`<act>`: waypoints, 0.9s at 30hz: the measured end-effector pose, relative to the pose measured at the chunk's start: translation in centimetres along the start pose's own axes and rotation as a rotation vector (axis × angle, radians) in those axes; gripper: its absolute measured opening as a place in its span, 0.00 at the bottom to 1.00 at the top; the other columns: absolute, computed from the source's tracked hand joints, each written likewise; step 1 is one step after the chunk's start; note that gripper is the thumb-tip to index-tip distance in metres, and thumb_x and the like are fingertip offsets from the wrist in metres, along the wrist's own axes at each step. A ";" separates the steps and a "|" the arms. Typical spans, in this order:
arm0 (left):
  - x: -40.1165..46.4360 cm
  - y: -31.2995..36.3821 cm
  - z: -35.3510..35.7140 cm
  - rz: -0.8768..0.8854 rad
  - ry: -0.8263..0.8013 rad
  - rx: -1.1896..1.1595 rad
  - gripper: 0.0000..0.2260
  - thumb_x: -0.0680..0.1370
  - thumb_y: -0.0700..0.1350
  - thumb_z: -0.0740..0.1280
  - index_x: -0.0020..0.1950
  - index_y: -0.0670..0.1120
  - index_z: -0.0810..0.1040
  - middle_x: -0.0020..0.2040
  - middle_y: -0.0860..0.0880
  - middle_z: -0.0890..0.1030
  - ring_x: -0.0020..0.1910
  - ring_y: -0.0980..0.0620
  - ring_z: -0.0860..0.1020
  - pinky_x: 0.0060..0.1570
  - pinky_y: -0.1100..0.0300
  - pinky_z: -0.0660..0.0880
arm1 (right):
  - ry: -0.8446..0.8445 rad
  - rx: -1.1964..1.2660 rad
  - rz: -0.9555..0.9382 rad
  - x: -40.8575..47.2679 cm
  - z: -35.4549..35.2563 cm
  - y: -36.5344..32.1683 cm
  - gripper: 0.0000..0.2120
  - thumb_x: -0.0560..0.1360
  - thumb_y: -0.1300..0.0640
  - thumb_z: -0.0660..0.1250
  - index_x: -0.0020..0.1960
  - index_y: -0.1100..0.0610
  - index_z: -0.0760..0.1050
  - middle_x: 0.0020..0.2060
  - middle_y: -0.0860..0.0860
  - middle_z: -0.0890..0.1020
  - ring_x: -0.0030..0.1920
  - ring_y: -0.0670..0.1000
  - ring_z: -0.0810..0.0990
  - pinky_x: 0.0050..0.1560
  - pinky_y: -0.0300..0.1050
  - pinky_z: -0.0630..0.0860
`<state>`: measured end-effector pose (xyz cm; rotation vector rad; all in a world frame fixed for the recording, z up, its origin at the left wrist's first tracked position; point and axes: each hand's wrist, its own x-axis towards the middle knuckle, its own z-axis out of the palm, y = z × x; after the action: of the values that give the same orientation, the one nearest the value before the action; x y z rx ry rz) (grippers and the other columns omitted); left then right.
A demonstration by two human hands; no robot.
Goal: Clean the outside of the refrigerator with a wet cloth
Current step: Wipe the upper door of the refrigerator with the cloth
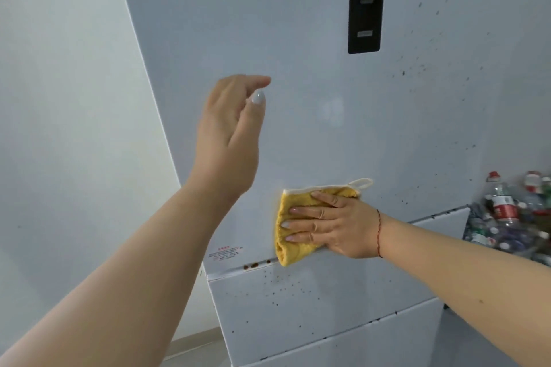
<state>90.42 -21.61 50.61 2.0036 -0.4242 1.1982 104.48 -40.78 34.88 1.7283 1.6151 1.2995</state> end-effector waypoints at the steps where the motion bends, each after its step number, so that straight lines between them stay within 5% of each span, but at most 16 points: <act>1: 0.1 0.0 0.6 0.059 -0.007 0.102 0.20 0.79 0.53 0.54 0.65 0.47 0.76 0.63 0.54 0.74 0.66 0.58 0.69 0.66 0.66 0.62 | 0.010 -0.018 0.023 -1.5 0.0 1.0 0.24 0.80 0.50 0.56 0.75 0.46 0.61 0.75 0.44 0.62 0.75 0.49 0.58 0.76 0.53 0.49; 3: 0.5 -0.3 1.7 0.178 -0.033 0.424 0.25 0.80 0.55 0.51 0.74 0.46 0.68 0.75 0.48 0.66 0.76 0.51 0.58 0.75 0.57 0.49 | 0.025 -0.053 0.102 -4.6 0.0 2.8 0.24 0.80 0.51 0.56 0.75 0.45 0.59 0.76 0.44 0.59 0.76 0.50 0.57 0.76 0.53 0.49; 6: 1.3 -1.3 3.1 0.185 -0.139 0.751 0.30 0.81 0.59 0.44 0.80 0.48 0.50 0.81 0.48 0.47 0.79 0.50 0.41 0.75 0.49 0.33 | 0.053 -0.058 0.271 -8.4 -0.3 4.9 0.24 0.80 0.52 0.57 0.75 0.45 0.59 0.77 0.44 0.56 0.76 0.51 0.57 0.75 0.55 0.52; 10: 1.4 -1.9 3.7 0.151 -0.162 0.841 0.31 0.80 0.62 0.42 0.80 0.48 0.44 0.81 0.49 0.42 0.78 0.50 0.37 0.74 0.47 0.32 | 0.082 -0.041 0.494 -11.4 -0.6 5.7 0.25 0.80 0.54 0.56 0.76 0.47 0.57 0.77 0.46 0.55 0.75 0.55 0.58 0.72 0.61 0.58; 16: 1.5 -1.2 3.8 0.123 -0.159 0.838 0.32 0.79 0.63 0.39 0.80 0.49 0.45 0.81 0.50 0.42 0.78 0.52 0.36 0.75 0.46 0.33 | 0.250 0.310 1.124 -9.8 -2.0 4.2 0.28 0.78 0.54 0.53 0.77 0.45 0.53 0.77 0.46 0.54 0.76 0.56 0.55 0.69 0.63 0.63; 21: 1.0 1.8 3.9 0.158 -0.101 0.485 0.30 0.80 0.61 0.45 0.80 0.51 0.52 0.80 0.52 0.51 0.79 0.57 0.42 0.76 0.54 0.36 | 0.864 1.076 1.614 -1.0 -9.5 2.8 0.22 0.76 0.42 0.58 0.69 0.42 0.67 0.65 0.51 0.75 0.63 0.46 0.74 0.64 0.49 0.72; 23: 1.0 3.7 4.6 0.050 -0.175 0.152 0.29 0.80 0.63 0.46 0.79 0.55 0.51 0.80 0.58 0.50 0.77 0.64 0.43 0.77 0.57 0.39 | 1.049 1.393 1.536 2.4 -13.0 1.7 0.22 0.73 0.38 0.64 0.65 0.42 0.73 0.53 0.53 0.81 0.52 0.44 0.80 0.54 0.43 0.77; 25: 0.8 5.5 5.9 -0.148 -0.300 -0.192 0.31 0.77 0.68 0.46 0.79 0.60 0.49 0.79 0.64 0.49 0.75 0.69 0.44 0.77 0.54 0.43 | 1.077 1.633 1.403 5.2 -15.2 0.3 0.26 0.68 0.32 0.66 0.63 0.41 0.75 0.56 0.49 0.82 0.56 0.46 0.80 0.55 0.44 0.76; 27: 0.3 6.5 7.0 -0.237 -0.395 -0.336 0.35 0.72 0.73 0.47 0.78 0.63 0.49 0.78 0.66 0.49 0.76 0.68 0.46 0.78 0.51 0.45 | 1.135 1.806 1.327 7.1 -17.0 -0.1 0.19 0.72 0.36 0.66 0.60 0.41 0.77 0.55 0.49 0.82 0.51 0.46 0.83 0.47 0.41 0.79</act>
<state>90.87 -31.05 51.67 1.9236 -0.5252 0.5424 89.17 -38.76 44.98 4.2063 2.7300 1.2095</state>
